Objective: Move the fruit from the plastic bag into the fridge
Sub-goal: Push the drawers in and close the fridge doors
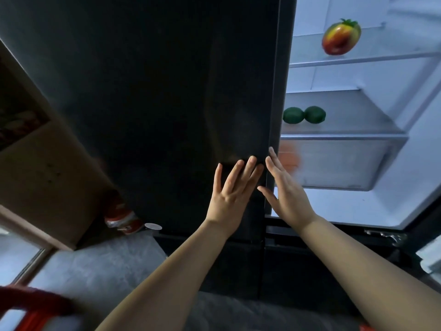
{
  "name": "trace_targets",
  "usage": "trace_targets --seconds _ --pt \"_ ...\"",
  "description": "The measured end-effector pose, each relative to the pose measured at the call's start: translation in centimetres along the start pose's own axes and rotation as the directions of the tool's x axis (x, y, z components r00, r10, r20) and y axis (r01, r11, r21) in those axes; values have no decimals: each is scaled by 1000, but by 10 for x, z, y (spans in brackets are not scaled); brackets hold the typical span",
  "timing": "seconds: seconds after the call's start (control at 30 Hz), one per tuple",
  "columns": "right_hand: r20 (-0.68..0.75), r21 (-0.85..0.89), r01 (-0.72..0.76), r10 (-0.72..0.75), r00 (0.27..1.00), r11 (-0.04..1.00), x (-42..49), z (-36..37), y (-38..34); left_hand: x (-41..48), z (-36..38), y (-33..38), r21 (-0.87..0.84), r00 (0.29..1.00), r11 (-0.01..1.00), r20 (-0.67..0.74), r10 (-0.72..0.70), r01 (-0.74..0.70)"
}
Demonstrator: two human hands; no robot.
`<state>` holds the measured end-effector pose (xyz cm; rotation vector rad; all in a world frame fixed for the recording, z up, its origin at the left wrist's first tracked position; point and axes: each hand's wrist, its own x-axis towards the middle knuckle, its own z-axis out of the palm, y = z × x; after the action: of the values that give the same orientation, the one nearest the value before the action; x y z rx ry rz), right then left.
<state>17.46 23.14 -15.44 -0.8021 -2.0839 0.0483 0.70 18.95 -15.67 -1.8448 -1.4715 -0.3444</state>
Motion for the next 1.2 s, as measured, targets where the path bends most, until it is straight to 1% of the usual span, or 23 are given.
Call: trace_targets --seconds 0.13,0.27,0.33,0.43,0.53,0.67,0.83,0.93,1.03,1.1,1.2 --pt "3 -29 -21 21 1000 999 0 1 -3 0 2 0 3 1000 1000 -5 -11 11" --pt "13 -77 -88 89 996 993 -5 -3 -14 -1 0 -1 -23 1000 1000 22 3 -2" --pt "19 -101 -123 126 992 987 -10 -6 -21 -1 -3 -1 -95 1000 995 15 11 -9" --pt "36 -156 -172 179 983 973 -23 -10 -28 -1 -12 5 -248 1000 969 7 -11 13" --pt "50 -201 -222 237 970 954 -42 -20 -30 -4 -20 17 -354 996 933 79 -40 65" --pt "42 -241 -299 317 947 923 -66 -42 -29 -14 -32 39 -418 987 905 160 -19 85" --pt "-6 -273 -371 384 923 888 -105 -95 -25 -11 -59 87 -504 980 862 194 52 54" --pt "-39 -304 -408 416 908 861 -135 -136 -23 -8 -76 127 -572 970 819 219 103 42" --pt "-62 -347 -446 455 889 825 -172 -180 -15 -6 -95 174 -637 959 771 216 185 -5" --pt "-87 -368 -505 511 855 781 -202 -209 -8 -6 -108 206 -675 940 736 212 266 -56" --pt "-116 -415 -596 610 784 688 -248 -249 -2 -6 -127 254 -712 895 685 193 403 -155"
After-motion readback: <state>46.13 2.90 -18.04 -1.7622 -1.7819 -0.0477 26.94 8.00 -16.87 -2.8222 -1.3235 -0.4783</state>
